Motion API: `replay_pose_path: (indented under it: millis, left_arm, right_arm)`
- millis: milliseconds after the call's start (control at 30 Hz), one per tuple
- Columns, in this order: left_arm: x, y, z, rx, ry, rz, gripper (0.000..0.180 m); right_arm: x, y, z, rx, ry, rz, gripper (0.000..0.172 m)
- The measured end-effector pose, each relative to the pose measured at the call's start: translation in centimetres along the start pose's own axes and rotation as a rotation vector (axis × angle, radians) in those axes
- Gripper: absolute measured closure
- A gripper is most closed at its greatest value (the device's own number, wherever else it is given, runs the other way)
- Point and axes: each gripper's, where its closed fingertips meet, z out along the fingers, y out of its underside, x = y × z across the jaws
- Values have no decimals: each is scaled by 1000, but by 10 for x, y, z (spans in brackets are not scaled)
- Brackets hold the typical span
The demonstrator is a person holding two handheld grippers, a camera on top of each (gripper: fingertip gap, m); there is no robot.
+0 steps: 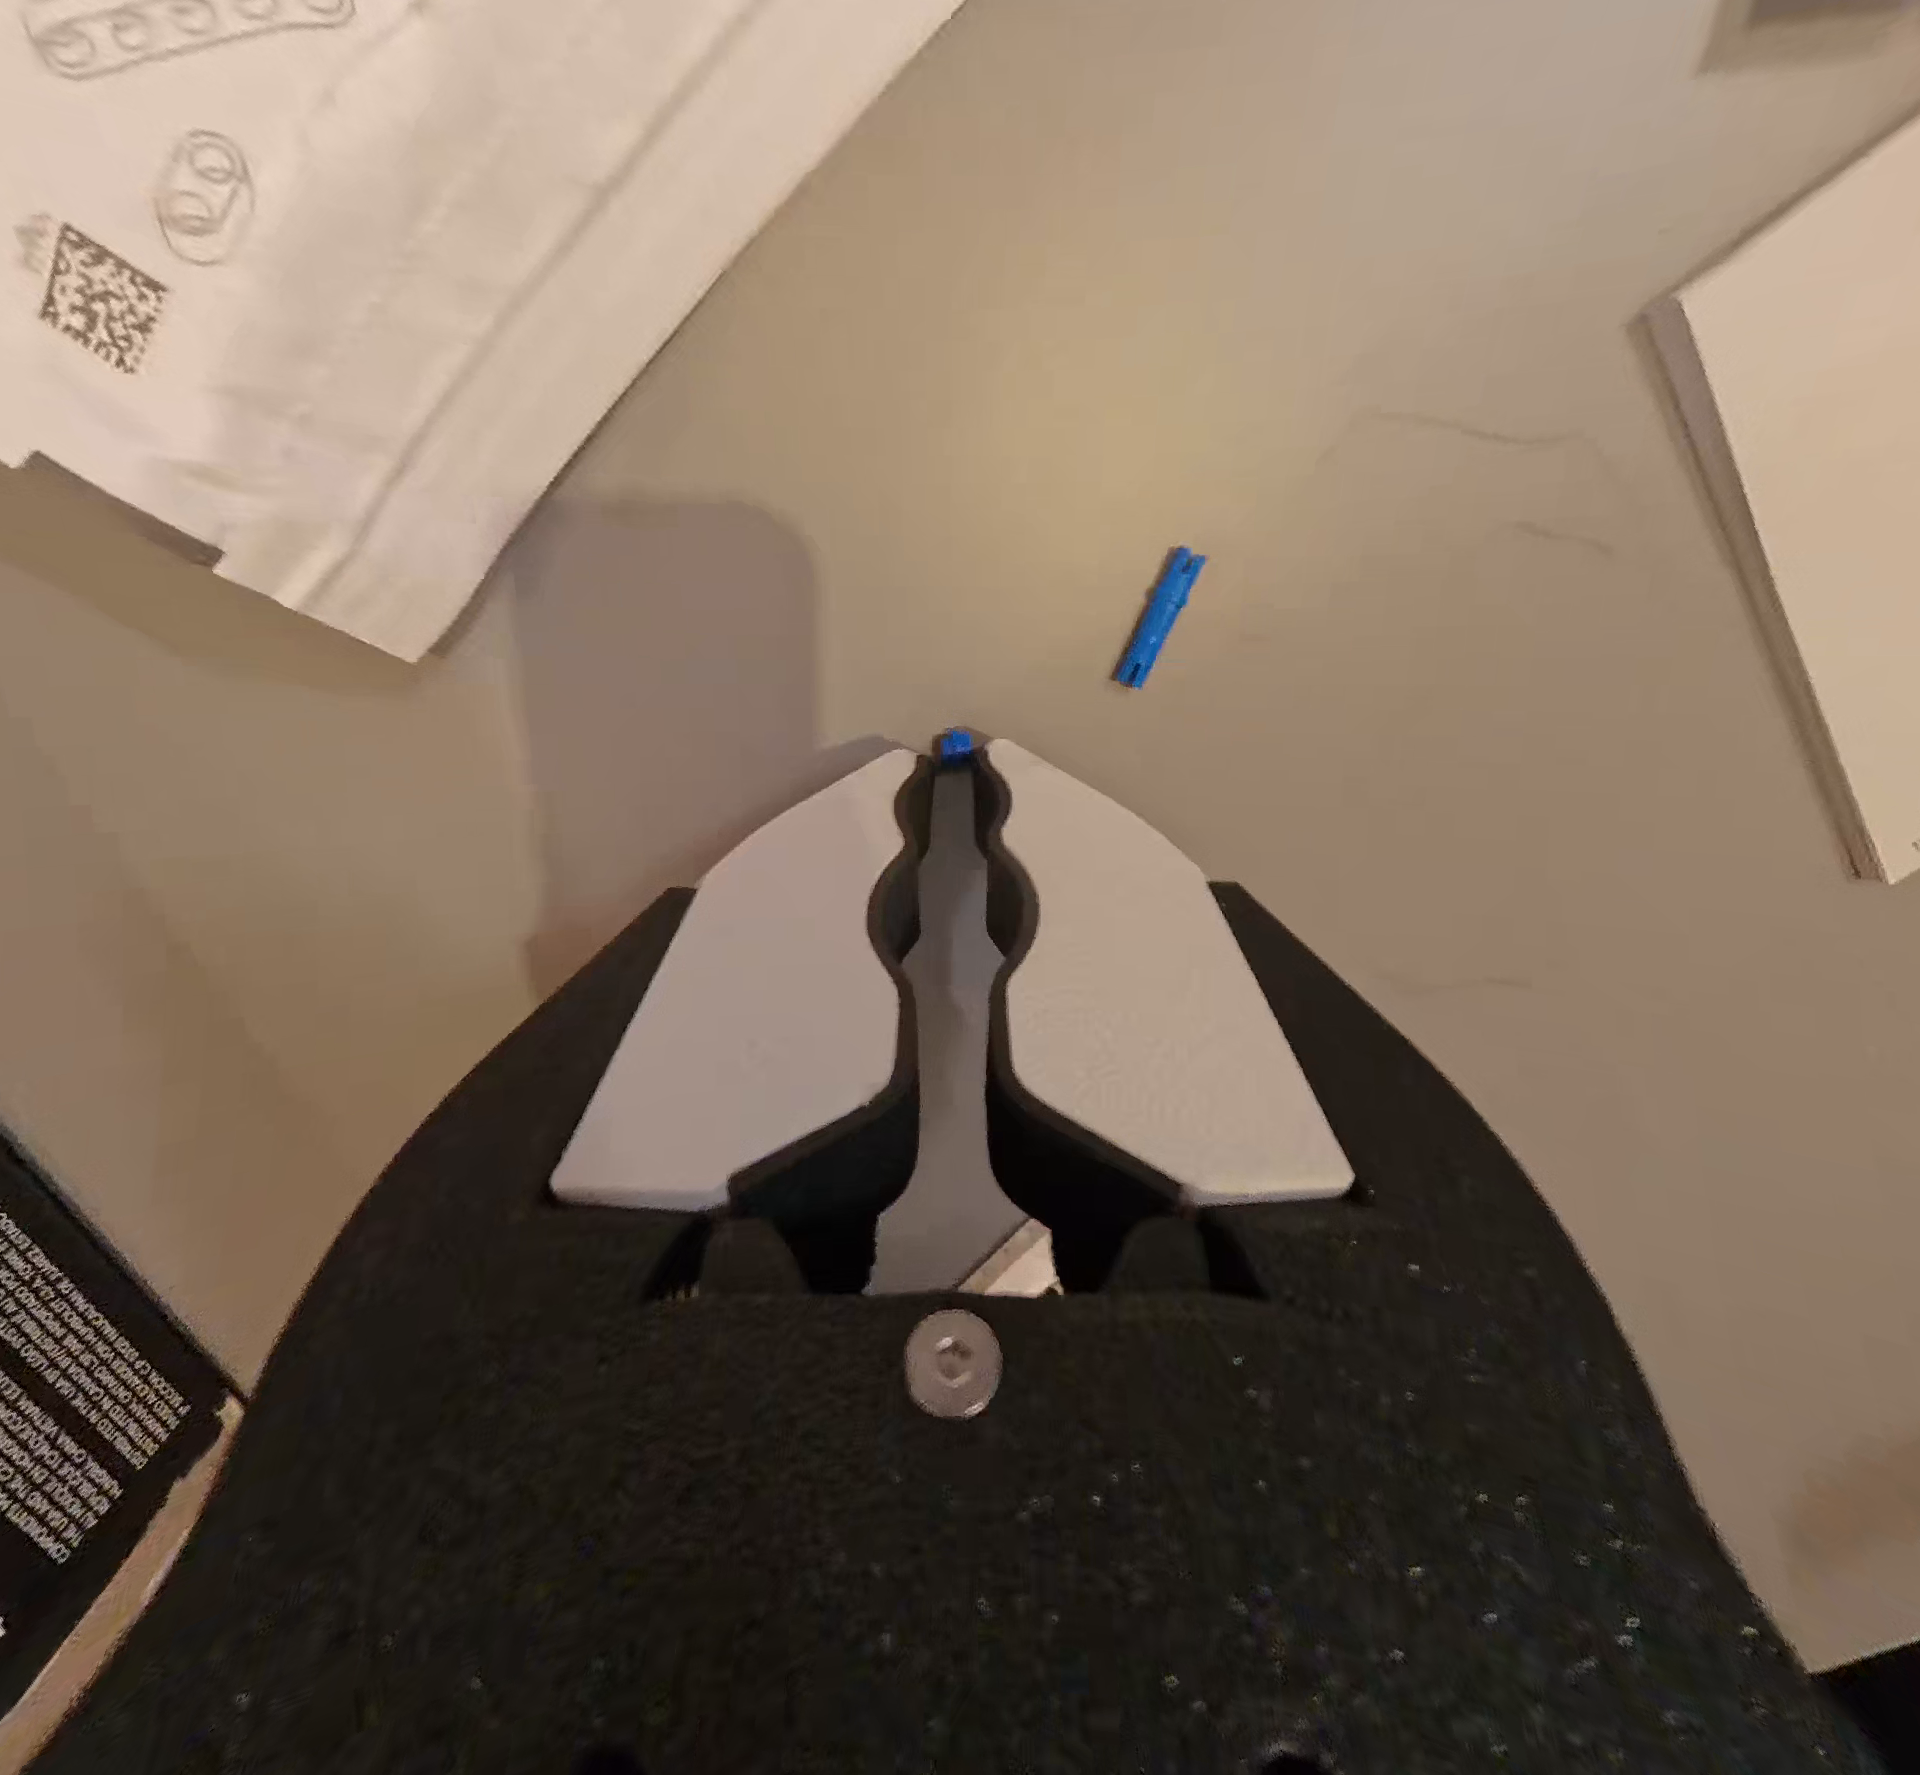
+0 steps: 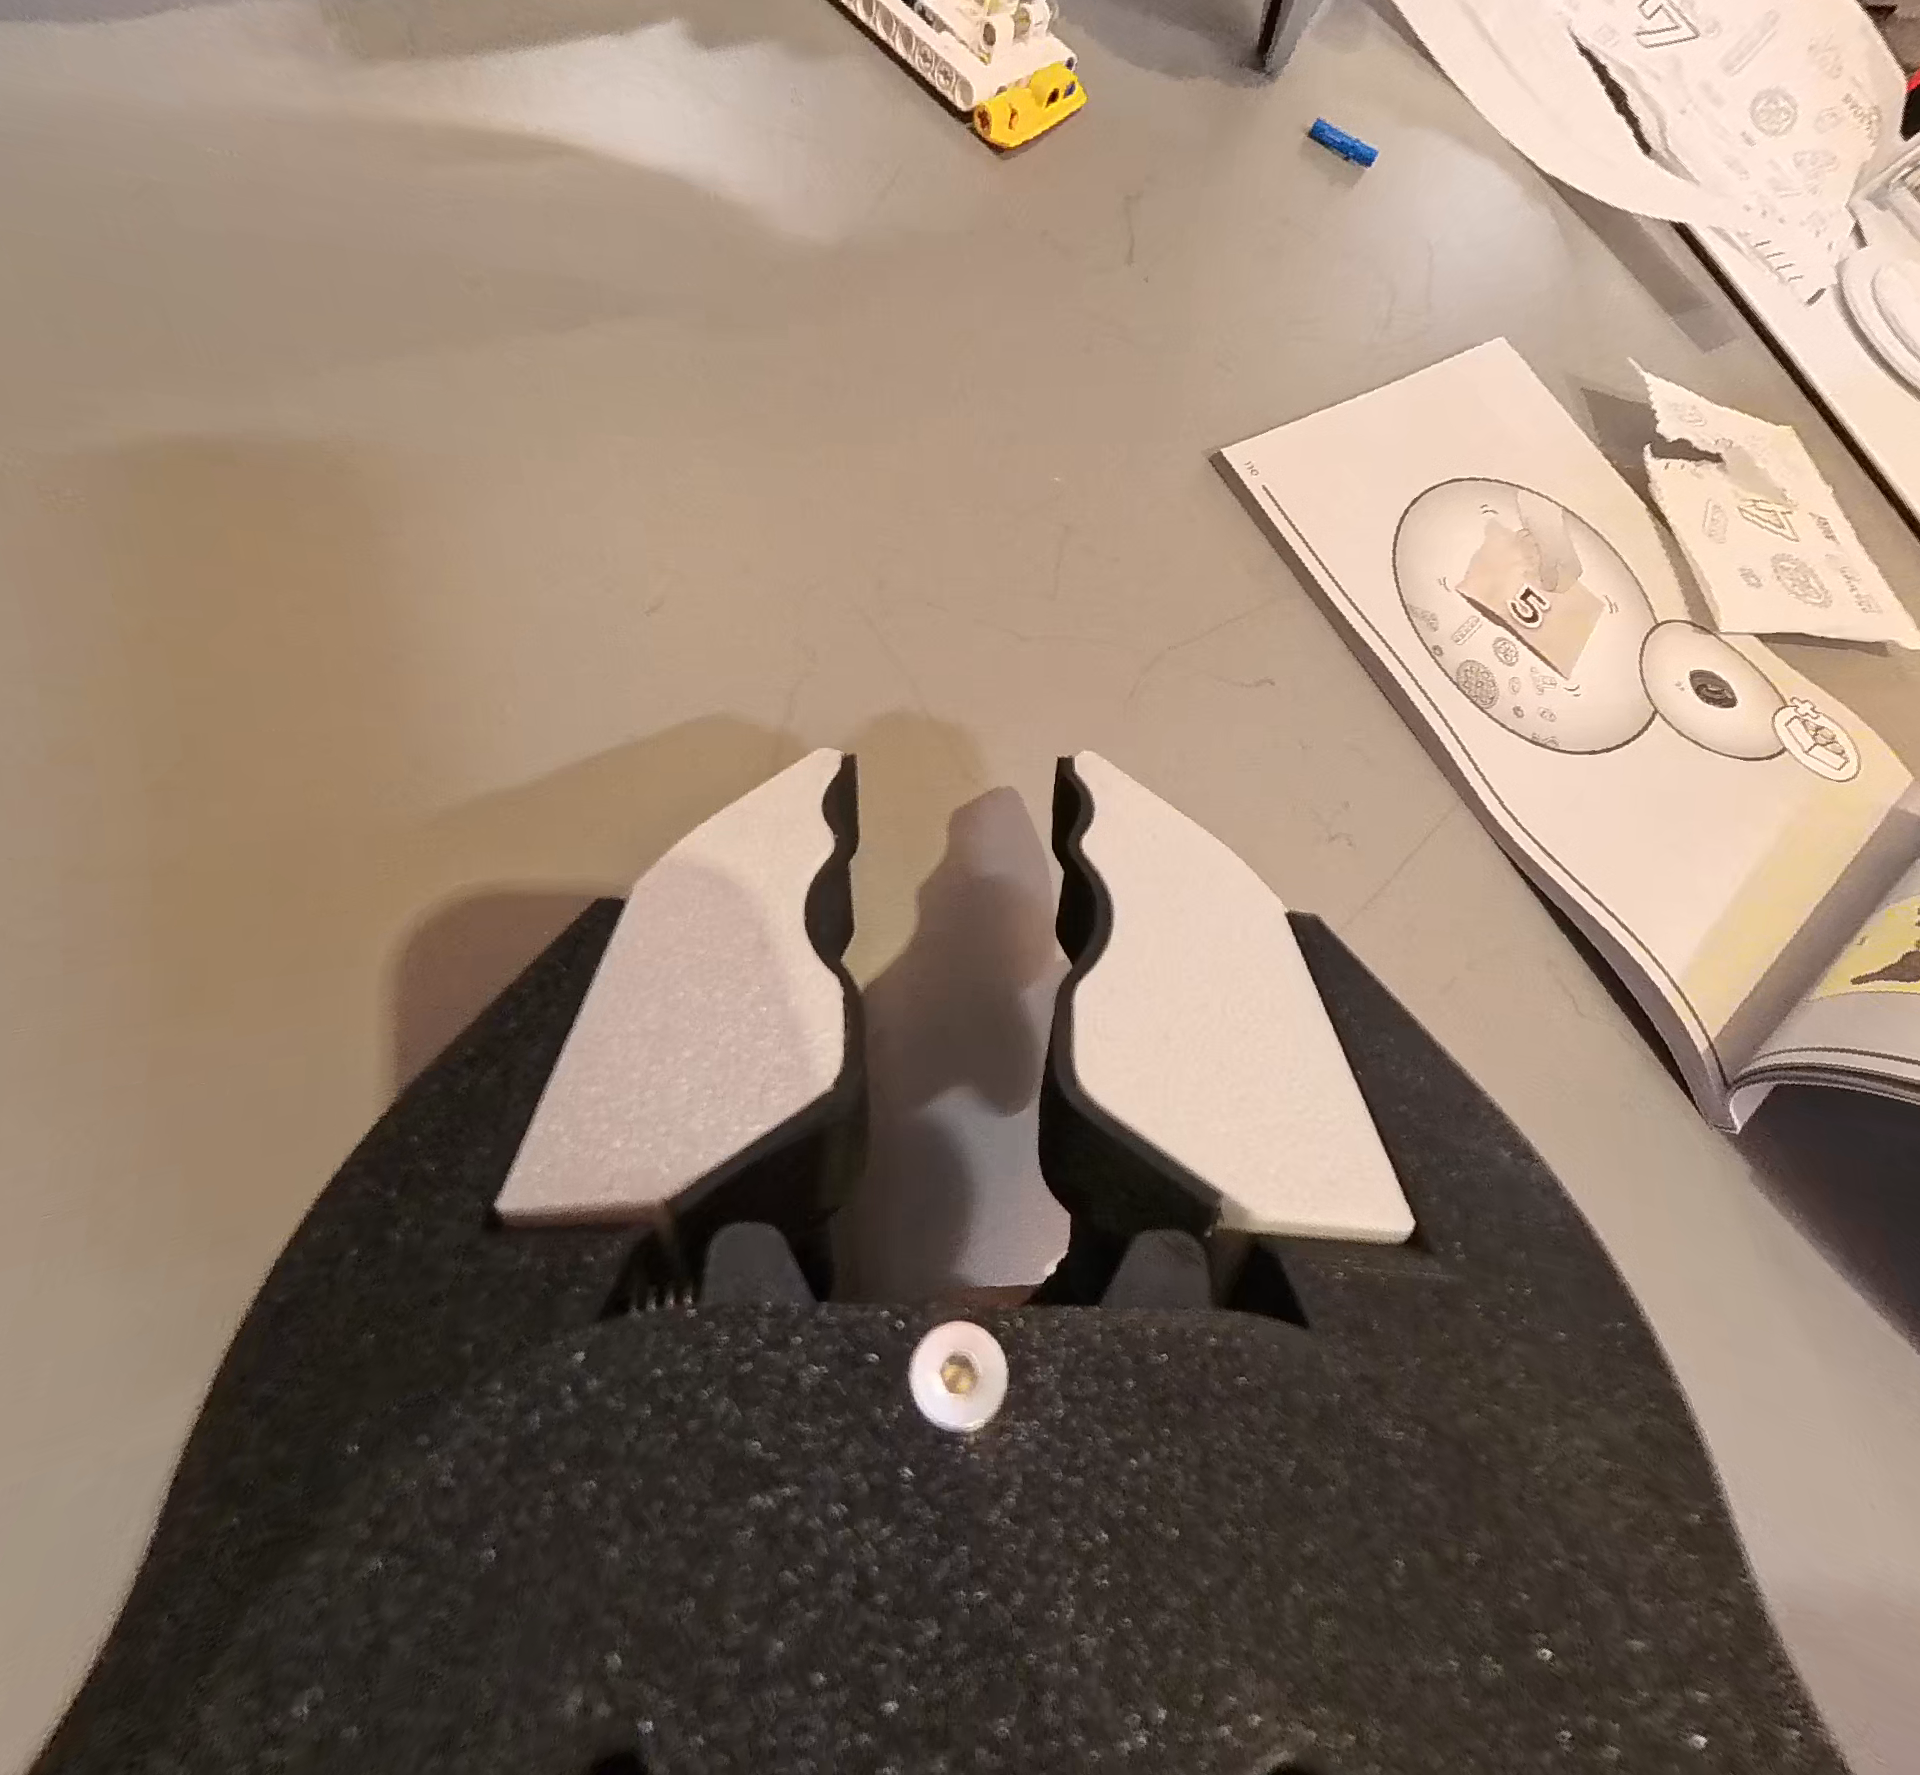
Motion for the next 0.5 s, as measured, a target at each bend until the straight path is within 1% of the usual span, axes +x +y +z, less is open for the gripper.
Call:
replay_pose_path:
  millis: [167,267,400,500]
  left_arm:
    - [0,1,-1,-14,-3,-4,159]
    - [3,-2,-5,6,3,-8,153]
    - [10,-9,-14,64,2,-11,145]
    - [34,-21,-27,166,36,15,142]
  right_arm:
    - [0,0,0,-1,-1,-1,136]
    - [0,0,0,-1,1,-5,136]
    - [0,0,0,-2,2,-8,136]
    - [-1,1,0,-5,4,-15,136]
